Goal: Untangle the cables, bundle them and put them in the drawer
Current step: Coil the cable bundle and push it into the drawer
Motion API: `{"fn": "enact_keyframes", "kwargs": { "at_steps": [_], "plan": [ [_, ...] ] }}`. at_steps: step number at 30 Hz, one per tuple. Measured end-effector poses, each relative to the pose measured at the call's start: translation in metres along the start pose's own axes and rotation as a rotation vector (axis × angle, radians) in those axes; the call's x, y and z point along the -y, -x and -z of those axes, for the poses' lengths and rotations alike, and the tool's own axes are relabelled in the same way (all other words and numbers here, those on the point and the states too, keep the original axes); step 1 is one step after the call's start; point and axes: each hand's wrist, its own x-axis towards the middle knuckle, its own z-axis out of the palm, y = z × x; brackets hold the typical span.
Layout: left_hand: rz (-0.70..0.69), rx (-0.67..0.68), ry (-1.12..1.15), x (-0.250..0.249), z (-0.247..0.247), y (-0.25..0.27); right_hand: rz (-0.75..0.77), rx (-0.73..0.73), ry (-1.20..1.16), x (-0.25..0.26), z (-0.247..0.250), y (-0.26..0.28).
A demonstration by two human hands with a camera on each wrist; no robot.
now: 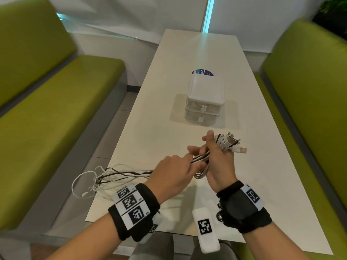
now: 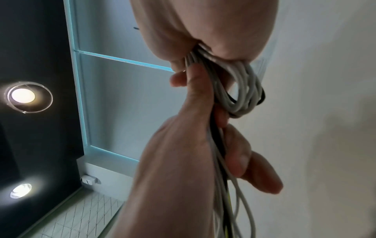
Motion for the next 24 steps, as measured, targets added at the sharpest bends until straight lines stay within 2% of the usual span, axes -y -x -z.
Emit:
{"fn": "enact_keyframes", "kwargs": {
  "at_steps": [2, 5, 6, 9, 12, 14, 17, 21, 24],
  "plan": [
    [0.01, -0.004, -0.054, 0.004, -0.002, 0.001, 0.014, -0.007, 0.003, 0.0, -0.001, 0.002],
    [-0.076, 0.049, -0.311, 0.007, -0.006, 0.005, 0.006, 0.01, -0.043, 0.001, -0.002, 0.006],
    [-0.062, 0.069, -0.307, 0.006, -0.006, 0.007, -0.024, 0.012, -0.077, 0.001, -0.002, 0.008],
    [-0.004, 0.122, 0.023, 0.012, -0.012, 0.004, -0.124, -0.001, -0.196, 0.008, -0.001, 0.007],
    [-0.033, 0.242, 0.456, 0.015, -0.012, 0.006, -0.128, 0.034, -0.188, 0.017, 0.001, 0.004],
    [-0.02, 0.314, 0.613, 0.017, -0.009, 0.01, -0.12, 0.065, -0.142, 0.021, 0.002, 0.005],
    [-0.06, 0.325, 0.47, 0.026, 0.0, 0.011, -0.108, 0.086, -0.177, 0.029, 0.013, 0.002],
    [-0.062, 0.213, 0.112, 0.05, 0.014, 0.011, -0.094, 0.098, -0.247, 0.038, 0.027, -0.005],
    [-0.014, 0.159, 0.039, 0.074, 0.02, 0.011, -0.072, 0.092, -0.221, 0.038, 0.027, -0.003]
  ]
}}
